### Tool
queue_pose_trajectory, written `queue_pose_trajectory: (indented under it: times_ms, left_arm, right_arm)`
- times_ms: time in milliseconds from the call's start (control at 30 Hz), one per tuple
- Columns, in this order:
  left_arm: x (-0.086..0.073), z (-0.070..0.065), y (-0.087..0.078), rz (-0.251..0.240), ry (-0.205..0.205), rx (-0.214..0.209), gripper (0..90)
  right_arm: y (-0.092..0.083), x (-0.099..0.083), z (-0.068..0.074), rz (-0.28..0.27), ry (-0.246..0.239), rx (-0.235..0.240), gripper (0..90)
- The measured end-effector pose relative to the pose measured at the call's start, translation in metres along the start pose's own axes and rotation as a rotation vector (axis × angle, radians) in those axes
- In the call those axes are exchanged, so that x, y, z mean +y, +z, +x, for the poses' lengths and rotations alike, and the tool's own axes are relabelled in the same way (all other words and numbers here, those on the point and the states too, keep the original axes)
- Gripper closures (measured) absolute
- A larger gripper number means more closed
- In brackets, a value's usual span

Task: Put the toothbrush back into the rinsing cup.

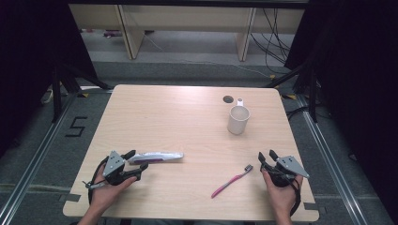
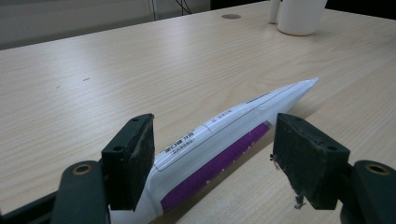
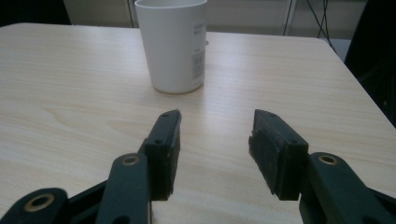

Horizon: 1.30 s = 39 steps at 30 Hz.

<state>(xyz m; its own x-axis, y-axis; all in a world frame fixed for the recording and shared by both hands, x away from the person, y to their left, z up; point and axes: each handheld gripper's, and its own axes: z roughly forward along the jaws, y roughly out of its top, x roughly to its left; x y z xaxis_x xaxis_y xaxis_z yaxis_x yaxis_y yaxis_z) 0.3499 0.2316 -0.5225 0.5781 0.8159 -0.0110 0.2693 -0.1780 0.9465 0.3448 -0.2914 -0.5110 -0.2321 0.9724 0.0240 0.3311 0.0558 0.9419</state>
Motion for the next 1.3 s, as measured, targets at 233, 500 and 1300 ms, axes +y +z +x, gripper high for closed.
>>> queue_pose_trajectory:
  times_ms: [233, 500, 1300]
  left_arm:
    - [0.0, -0.001, 0.0, 0.01, 0.007, 0.016, 30.0]
    - [0.0, -0.002, -0.002, 0.009, 0.014, 0.011, 30.4]
    - [0.0, -0.001, 0.0, 0.012, 0.001, -0.001, 30.7]
  right_arm:
    - [-0.001, 0.001, 0.0, 0.01, 0.006, -0.012, 53.2]
    - [0.0, 0.007, 0.006, 0.044, -0.008, -0.016, 52.9]
    - [0.006, 0.05, 0.002, 0.507, -0.049, 0.085, 53.7]
